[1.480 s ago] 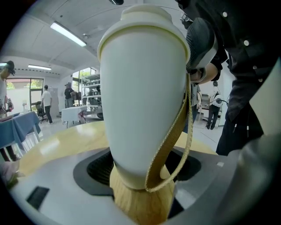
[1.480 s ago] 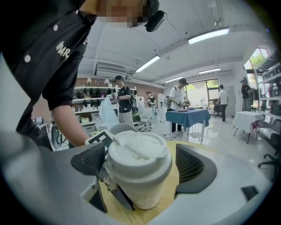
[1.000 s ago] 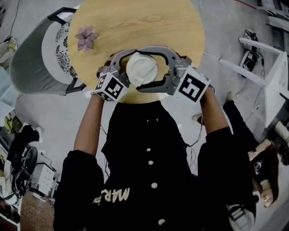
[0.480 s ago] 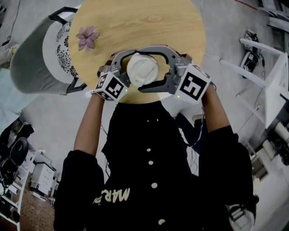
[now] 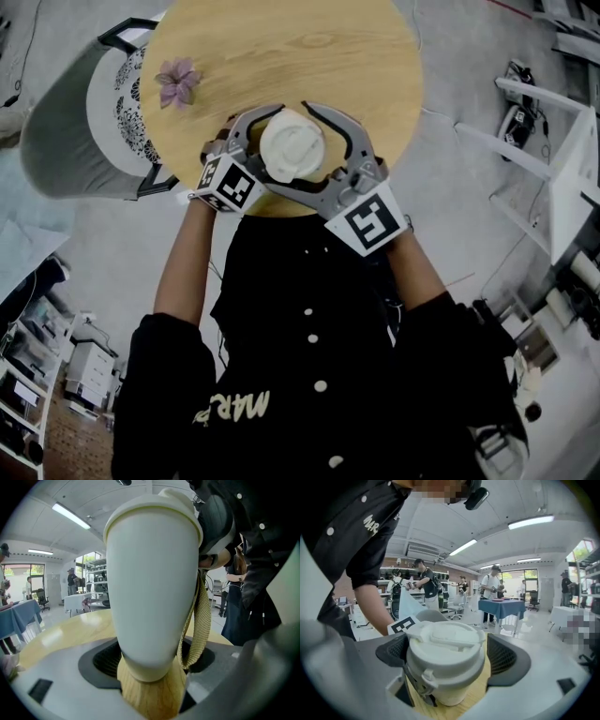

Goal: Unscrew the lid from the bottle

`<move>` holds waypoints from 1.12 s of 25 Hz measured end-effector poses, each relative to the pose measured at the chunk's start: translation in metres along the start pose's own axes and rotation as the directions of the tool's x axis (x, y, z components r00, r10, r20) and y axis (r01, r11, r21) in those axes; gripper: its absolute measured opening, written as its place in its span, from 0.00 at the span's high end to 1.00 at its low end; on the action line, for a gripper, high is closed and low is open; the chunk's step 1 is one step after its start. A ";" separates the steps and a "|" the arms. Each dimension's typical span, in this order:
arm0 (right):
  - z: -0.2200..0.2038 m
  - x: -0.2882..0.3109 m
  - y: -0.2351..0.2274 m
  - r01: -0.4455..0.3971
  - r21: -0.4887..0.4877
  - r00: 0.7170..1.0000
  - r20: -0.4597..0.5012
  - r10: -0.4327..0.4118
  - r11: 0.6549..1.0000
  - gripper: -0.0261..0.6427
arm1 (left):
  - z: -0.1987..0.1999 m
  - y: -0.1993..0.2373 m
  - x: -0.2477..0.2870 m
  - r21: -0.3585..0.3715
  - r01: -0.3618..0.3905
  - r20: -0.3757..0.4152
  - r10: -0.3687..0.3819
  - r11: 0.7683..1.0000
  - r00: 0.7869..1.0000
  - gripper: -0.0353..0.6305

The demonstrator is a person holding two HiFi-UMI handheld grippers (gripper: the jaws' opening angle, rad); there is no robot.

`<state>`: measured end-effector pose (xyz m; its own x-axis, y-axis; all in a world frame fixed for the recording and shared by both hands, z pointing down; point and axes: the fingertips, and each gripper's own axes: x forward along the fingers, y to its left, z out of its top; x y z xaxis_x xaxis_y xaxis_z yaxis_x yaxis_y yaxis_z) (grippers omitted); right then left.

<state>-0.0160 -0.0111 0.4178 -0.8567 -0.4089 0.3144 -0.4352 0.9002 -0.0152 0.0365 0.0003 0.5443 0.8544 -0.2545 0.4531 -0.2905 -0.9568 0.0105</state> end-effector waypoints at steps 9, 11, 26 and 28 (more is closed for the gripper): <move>0.003 0.007 -0.002 0.054 0.017 0.998 0.018 -0.054 0.998 0.25 | 0.000 0.001 0.001 -0.006 -0.004 0.002 0.004 1.000 1.000 0.41; 0.004 0.007 0.003 -0.032 -0.037 0.999 0.020 0.033 0.999 0.25 | 0.000 0.000 0.000 -0.005 -0.005 0.002 0.005 1.000 1.000 0.41; 0.021 -0.003 0.016 -0.406 -0.145 0.907 0.053 0.417 0.902 0.25 | -0.001 0.002 0.001 -0.009 -0.004 0.011 0.004 1.000 1.000 0.41; 0.027 -0.004 0.013 -0.394 -0.132 0.913 0.063 0.404 0.910 0.25 | -0.001 0.002 0.001 -0.007 -0.004 0.011 0.004 1.000 1.000 0.41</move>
<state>-0.0262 -0.0017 0.3911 -0.9751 -0.0187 0.2211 -0.0221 0.9997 -0.0127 0.0363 -0.0015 0.5453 0.8576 -0.2600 0.4437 -0.2973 -0.9547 0.0151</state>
